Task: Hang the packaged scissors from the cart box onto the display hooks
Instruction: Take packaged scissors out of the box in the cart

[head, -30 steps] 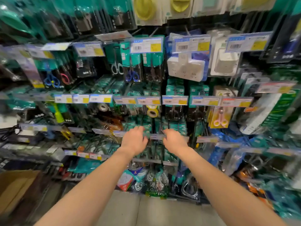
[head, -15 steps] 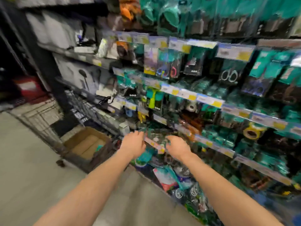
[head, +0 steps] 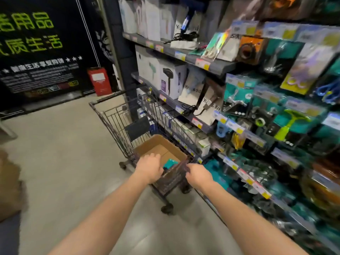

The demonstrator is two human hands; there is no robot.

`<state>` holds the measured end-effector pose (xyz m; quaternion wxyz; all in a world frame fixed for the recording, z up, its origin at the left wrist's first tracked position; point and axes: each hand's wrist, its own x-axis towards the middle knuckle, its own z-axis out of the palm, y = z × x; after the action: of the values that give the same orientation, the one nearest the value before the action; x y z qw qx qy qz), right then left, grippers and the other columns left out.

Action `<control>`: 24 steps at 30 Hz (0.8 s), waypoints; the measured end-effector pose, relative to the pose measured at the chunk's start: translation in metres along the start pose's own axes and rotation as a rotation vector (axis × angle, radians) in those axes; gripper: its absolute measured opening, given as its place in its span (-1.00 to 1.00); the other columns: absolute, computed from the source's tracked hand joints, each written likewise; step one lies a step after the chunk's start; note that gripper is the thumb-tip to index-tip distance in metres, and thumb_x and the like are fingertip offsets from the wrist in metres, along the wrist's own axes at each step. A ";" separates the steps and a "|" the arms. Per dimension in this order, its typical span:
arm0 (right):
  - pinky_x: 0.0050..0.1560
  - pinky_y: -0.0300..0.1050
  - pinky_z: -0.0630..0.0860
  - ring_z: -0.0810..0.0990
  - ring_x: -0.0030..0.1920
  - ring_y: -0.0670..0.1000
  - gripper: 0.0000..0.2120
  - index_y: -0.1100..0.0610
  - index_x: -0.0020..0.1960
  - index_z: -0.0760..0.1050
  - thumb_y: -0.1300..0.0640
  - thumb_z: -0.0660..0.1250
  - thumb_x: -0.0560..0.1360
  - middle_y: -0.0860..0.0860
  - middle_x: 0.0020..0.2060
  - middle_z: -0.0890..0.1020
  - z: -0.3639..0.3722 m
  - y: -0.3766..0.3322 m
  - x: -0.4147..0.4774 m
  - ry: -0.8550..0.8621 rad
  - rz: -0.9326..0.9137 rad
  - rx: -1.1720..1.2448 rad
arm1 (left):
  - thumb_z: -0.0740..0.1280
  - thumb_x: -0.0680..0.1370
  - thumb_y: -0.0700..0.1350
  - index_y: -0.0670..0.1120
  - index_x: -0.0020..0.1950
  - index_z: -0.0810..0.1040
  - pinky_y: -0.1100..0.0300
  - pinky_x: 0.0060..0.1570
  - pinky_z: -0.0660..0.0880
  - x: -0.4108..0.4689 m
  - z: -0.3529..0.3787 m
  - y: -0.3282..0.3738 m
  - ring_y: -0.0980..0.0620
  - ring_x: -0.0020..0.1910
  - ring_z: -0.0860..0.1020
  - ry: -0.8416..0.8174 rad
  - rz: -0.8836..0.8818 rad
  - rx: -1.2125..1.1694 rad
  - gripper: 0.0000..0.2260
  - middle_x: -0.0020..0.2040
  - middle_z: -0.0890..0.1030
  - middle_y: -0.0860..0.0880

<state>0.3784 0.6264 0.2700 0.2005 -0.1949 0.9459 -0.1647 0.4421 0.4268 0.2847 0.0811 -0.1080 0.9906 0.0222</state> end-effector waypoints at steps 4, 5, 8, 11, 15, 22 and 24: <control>0.13 0.08 0.60 0.63 0.19 0.18 -0.67 0.03 0.18 0.55 0.02 0.20 0.48 0.08 0.14 0.67 0.020 -0.019 0.050 -0.032 0.008 -0.038 | 0.21 0.62 0.10 -0.05 0.35 0.45 -0.04 0.21 0.49 0.019 0.016 -0.037 -0.17 0.23 0.55 -0.006 -0.051 -0.012 -0.63 0.25 0.57 -0.11; 0.12 0.07 0.60 0.63 0.18 0.18 -0.68 0.03 0.18 0.56 0.02 0.21 0.48 0.08 0.13 0.67 0.023 -0.022 0.061 -0.037 0.008 -0.040 | 0.21 0.63 0.09 -0.06 0.35 0.47 -0.04 0.20 0.49 0.025 0.020 -0.043 -0.17 0.22 0.56 -0.018 -0.062 -0.014 -0.64 0.24 0.58 -0.12; 0.07 0.02 0.58 0.65 0.13 0.18 -0.69 0.04 0.18 0.60 0.06 0.22 0.50 0.10 0.10 0.69 0.036 -0.024 0.103 -0.046 0.033 -0.017 | 0.20 0.63 0.07 -0.07 0.29 0.50 -0.03 0.14 0.53 0.051 0.032 -0.060 -0.18 0.17 0.58 -0.063 -0.085 -0.035 -0.68 0.21 0.60 -0.13; 0.02 0.01 0.60 0.67 0.09 0.18 -0.70 0.05 0.15 0.61 0.04 0.22 0.50 0.11 0.06 0.70 0.047 -0.024 0.152 -0.047 0.072 0.006 | 0.20 0.62 0.06 -0.06 0.27 0.51 -0.03 0.14 0.55 0.087 0.043 -0.075 -0.17 0.15 0.59 -0.092 -0.086 -0.066 -0.69 0.20 0.61 -0.11; 0.02 -0.02 0.59 0.68 0.10 0.16 -0.70 0.06 0.19 0.59 0.03 0.24 0.52 0.11 0.08 0.69 0.057 -0.021 0.218 -0.103 0.095 0.015 | 0.18 0.59 0.09 -0.02 0.24 0.50 -0.04 0.18 0.53 0.149 0.062 -0.098 -0.19 0.16 0.57 -0.145 -0.113 -0.071 -0.69 0.20 0.60 -0.11; 0.15 -0.03 0.56 0.64 0.21 0.14 -0.67 0.05 0.34 0.51 0.06 0.21 0.61 0.11 0.20 0.65 0.071 -0.009 0.314 -0.252 0.166 -0.044 | 0.20 0.60 0.03 -0.09 0.30 0.46 -0.05 0.24 0.48 0.245 0.077 -0.122 -0.23 0.20 0.54 -0.333 -0.161 -0.072 -0.66 0.24 0.55 -0.16; 0.15 -0.01 0.57 0.64 0.21 0.15 -0.67 0.08 0.33 0.52 0.06 0.23 0.59 0.12 0.19 0.65 0.075 -0.007 0.334 -0.291 0.169 -0.046 | 0.21 0.60 0.03 -0.09 0.28 0.47 -0.05 0.25 0.47 0.267 0.082 -0.126 -0.22 0.22 0.53 -0.354 -0.171 -0.093 -0.68 0.24 0.54 -0.16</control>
<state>0.1319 0.4571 0.1027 0.3439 -0.1407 0.9234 -0.0959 0.2253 0.2533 0.1560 0.2505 -0.1897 0.9460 0.0795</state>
